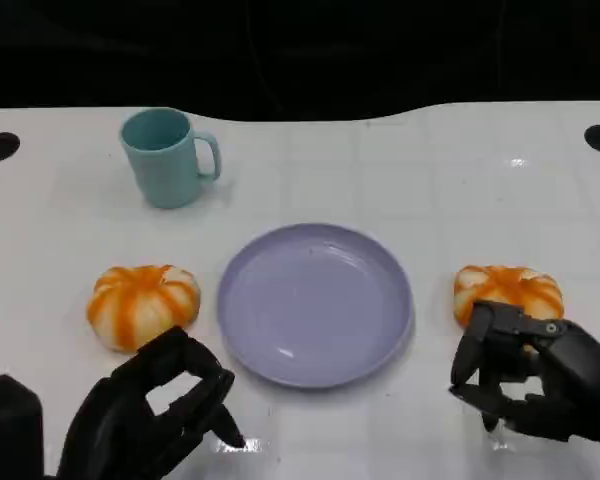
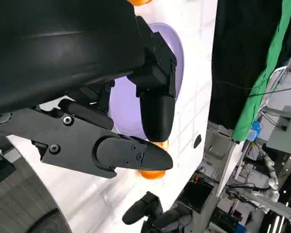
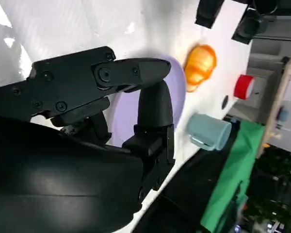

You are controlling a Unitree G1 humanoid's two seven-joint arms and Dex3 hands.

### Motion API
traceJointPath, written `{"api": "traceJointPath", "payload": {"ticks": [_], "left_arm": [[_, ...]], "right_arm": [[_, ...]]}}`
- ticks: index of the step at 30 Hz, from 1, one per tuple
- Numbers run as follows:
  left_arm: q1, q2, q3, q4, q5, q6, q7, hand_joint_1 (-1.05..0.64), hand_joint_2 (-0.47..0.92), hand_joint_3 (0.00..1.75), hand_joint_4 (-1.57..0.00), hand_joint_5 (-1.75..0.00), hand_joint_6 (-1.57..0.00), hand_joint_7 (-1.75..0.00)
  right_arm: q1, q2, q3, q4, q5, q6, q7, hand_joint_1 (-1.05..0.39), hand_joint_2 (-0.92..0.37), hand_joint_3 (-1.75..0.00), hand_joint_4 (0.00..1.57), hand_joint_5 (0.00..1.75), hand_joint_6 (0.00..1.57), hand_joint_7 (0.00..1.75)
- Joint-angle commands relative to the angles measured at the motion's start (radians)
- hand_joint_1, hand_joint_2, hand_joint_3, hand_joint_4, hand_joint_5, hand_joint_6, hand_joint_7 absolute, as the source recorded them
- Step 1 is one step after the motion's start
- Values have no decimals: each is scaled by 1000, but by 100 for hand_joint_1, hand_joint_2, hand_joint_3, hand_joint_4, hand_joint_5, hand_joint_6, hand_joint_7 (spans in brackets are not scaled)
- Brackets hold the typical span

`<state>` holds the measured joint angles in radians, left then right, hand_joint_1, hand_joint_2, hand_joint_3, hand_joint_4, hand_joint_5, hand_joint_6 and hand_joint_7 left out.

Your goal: Grasp the bread from the table and place it into the plate.

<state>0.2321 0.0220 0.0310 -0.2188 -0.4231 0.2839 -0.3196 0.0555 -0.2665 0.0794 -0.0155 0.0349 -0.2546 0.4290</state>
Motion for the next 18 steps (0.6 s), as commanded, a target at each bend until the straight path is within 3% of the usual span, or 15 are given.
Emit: {"api": "traceJointPath", "payload": {"ticks": [1,9,14,18], "left_arm": [[0,13,2,-6,6,-11,-4,-54,92,18,-67,-175,-50,-167],[-2,14,0,-4,7,-7,-3,-55,92,19,-67,-175,-50,-167],[-5,11,-1,2,4,-11,-6,-54,92,18,-67,-175,-50,-168],[-8,10,-1,1,6,-5,2,-54,92,18,-68,-175,-51,-168]], "right_arm": [[-12,-13,-29,-1,-10,-53,-25,-38,-92,-21,45,154,46,106],[-50,-51,-62,26,-205,-244,-160,-41,-92,-9,42,105,57,46],[-67,-89,-79,21,-318,-271,-227,-41,-91,-2,34,88,61,18],[-79,-122,-83,13,-371,-273,-252,-36,-87,0,20,78,56,10]]}}
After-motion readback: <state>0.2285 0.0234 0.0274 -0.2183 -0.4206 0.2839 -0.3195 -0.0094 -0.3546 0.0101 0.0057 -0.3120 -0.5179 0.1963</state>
